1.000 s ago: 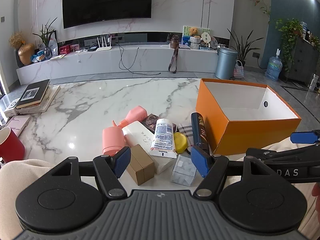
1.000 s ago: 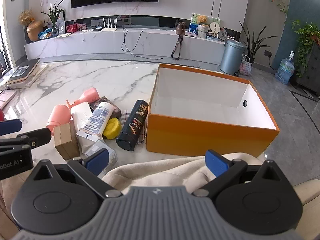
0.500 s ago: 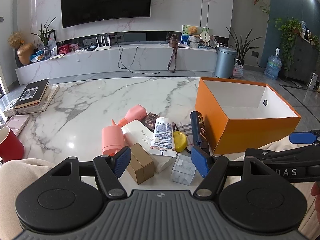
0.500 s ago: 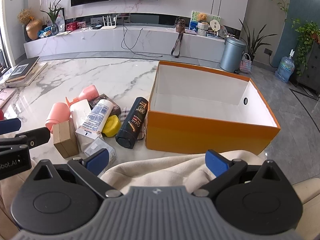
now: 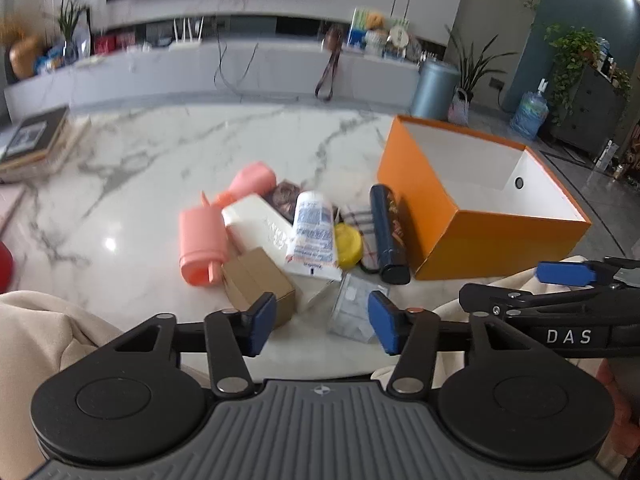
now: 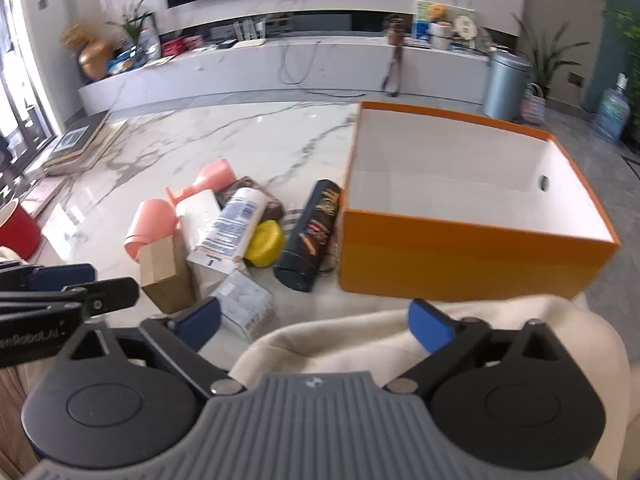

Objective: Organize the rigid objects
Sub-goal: 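Move both tools toward the cluster of items on the table, then grasp the brown cardboard box with the left tool while the right tool grasps the clear cube box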

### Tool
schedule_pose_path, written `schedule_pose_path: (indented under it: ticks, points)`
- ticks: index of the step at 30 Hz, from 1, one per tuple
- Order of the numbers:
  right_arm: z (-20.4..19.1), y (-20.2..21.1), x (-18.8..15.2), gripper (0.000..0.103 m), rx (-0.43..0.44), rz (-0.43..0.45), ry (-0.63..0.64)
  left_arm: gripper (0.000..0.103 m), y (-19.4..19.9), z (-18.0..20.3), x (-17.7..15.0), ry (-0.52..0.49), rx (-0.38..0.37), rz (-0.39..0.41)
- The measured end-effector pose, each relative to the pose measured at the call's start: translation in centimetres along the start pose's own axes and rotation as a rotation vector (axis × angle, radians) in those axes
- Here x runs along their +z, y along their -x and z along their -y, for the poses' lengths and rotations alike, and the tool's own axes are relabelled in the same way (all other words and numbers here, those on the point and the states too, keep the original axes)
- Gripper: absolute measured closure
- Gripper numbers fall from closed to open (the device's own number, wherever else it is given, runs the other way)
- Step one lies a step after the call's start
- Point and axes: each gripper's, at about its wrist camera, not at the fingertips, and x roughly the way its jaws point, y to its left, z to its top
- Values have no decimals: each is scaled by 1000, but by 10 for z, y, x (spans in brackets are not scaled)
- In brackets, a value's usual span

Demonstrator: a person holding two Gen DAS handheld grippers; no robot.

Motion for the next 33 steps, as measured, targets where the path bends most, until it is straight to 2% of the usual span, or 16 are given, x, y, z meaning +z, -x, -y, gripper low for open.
schedule_pose_path:
  ticks: [3, 7, 10, 15, 20, 28, 33]
  points:
    - [-6, -10, 8, 21, 48, -23, 29, 46, -9, -9, 8, 10, 35, -30]
    - [-19, -30, 18, 34, 99, -64, 97, 46, -26, -24, 21, 86, 23, -100]
    - [-28, -49, 23, 41, 128, -122, 145, 40, -41, -26, 28, 90, 62, -142]
    - [-43, -77, 24, 42, 152, -207, 245, 30, -62, -29, 32, 118, 65, -199]
    - [-51, -101, 25, 42, 183, -258, 305, 27, -83, -32, 36, 130, 91, -239]
    - [-56, -131, 26, 43, 203, -317, 340, 29, -109, -43, 34, 181, 84, -284]
    - [-57, -140, 27, 45, 226, -343, 332, 39, -115, -47, 33, 189, 81, -297]
